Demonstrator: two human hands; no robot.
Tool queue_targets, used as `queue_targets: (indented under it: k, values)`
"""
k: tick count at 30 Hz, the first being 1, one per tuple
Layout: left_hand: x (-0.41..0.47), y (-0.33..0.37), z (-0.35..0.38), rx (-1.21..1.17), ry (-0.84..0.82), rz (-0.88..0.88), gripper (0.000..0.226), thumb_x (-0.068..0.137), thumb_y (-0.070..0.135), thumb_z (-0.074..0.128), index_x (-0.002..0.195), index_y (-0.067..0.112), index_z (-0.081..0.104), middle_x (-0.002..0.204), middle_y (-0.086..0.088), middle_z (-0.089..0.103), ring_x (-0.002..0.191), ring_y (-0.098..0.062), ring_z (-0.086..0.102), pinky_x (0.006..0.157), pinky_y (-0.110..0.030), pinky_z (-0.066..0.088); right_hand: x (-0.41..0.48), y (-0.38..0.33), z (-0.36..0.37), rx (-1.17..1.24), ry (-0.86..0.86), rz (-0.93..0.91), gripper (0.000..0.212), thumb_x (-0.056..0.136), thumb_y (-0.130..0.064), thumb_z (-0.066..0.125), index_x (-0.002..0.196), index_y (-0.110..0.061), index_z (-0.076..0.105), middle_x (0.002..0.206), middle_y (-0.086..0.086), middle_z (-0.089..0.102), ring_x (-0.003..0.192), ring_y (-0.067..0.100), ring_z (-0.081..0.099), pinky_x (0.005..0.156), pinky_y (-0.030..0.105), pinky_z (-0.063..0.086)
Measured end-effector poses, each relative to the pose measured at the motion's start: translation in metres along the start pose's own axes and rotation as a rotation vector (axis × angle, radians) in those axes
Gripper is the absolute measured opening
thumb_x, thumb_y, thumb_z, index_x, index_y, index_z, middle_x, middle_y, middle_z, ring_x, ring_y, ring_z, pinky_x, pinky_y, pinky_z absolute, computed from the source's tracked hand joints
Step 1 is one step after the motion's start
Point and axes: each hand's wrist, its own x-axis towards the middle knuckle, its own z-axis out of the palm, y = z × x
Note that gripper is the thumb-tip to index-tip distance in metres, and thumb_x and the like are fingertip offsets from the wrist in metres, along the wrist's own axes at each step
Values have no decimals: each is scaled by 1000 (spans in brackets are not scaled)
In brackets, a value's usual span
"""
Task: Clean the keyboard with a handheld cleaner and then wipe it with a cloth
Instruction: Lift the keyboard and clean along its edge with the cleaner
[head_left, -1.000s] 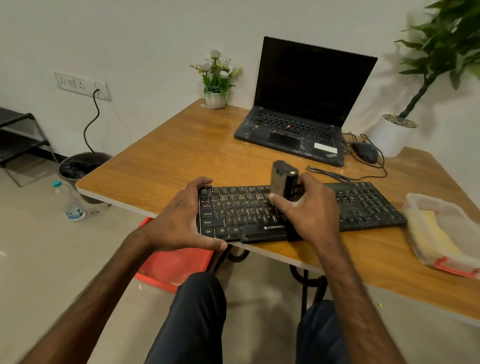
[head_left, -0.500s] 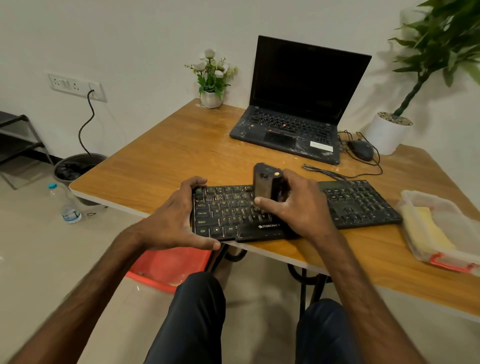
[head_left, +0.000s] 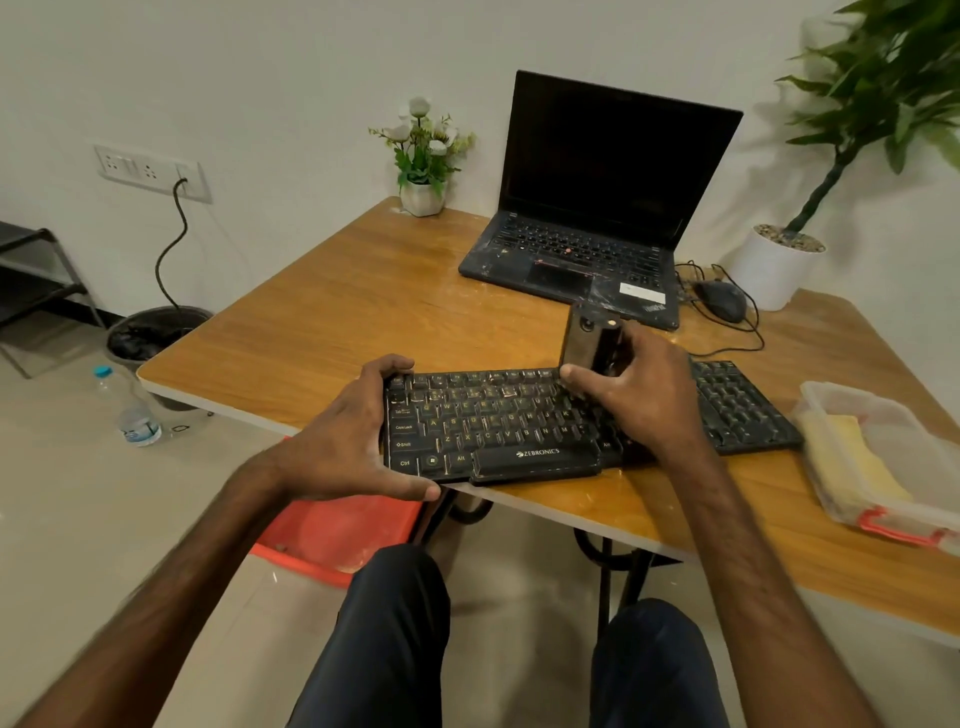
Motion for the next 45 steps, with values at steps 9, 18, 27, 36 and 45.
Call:
queue_targets:
  k: [9, 18, 27, 36, 45]
  values:
    - [-1, 0, 0, -2, 2, 7, 129, 48, 69, 87, 147, 34, 12, 139, 8, 37, 132, -4, 41, 112, -25, 37, -8, 0, 8, 47, -49, -5, 54, 73, -48, 80, 116, -19, 62, 106, -6, 67, 88, 8, 61, 68, 20, 47]
    - [0, -1, 1, 4, 11, -6, 129, 45, 74, 86, 145, 40, 13, 139, 11, 37, 133, -6, 41, 114, -33, 39, -44, -20, 9, 137, -168, -69, 51, 68, -53, 79, 108, -26, 62, 96, -14, 65, 83, 1, 60, 67, 22, 53]
    - [1, -1, 2, 19, 20, -14, 131, 44, 76, 85, 146, 39, 13, 138, 13, 37, 129, -4, 42, 108, -21, 37, -70, -41, 11, 104, -99, -15, 50, 69, -57, 76, 105, -26, 61, 92, -15, 64, 79, -1, 60, 64, 23, 55]
    - [2, -2, 2, 33, 27, -8, 129, 45, 75, 84, 145, 37, 13, 136, 11, 38, 128, -3, 42, 104, -16, 35, -89, -10, 5, -51, 152, 94, 48, 74, -62, 69, 99, -23, 56, 92, -3, 64, 77, 12, 59, 62, 36, 55]
    - [2, -1, 0, 23, -27, -2, 131, 50, 67, 86, 152, 18, 20, 139, 30, 31, 131, 15, 32, 113, -20, 35, -97, -97, 61, 71, -50, -230, 40, 75, -50, 77, 94, -23, 55, 87, -7, 58, 75, 10, 53, 61, 27, 43]
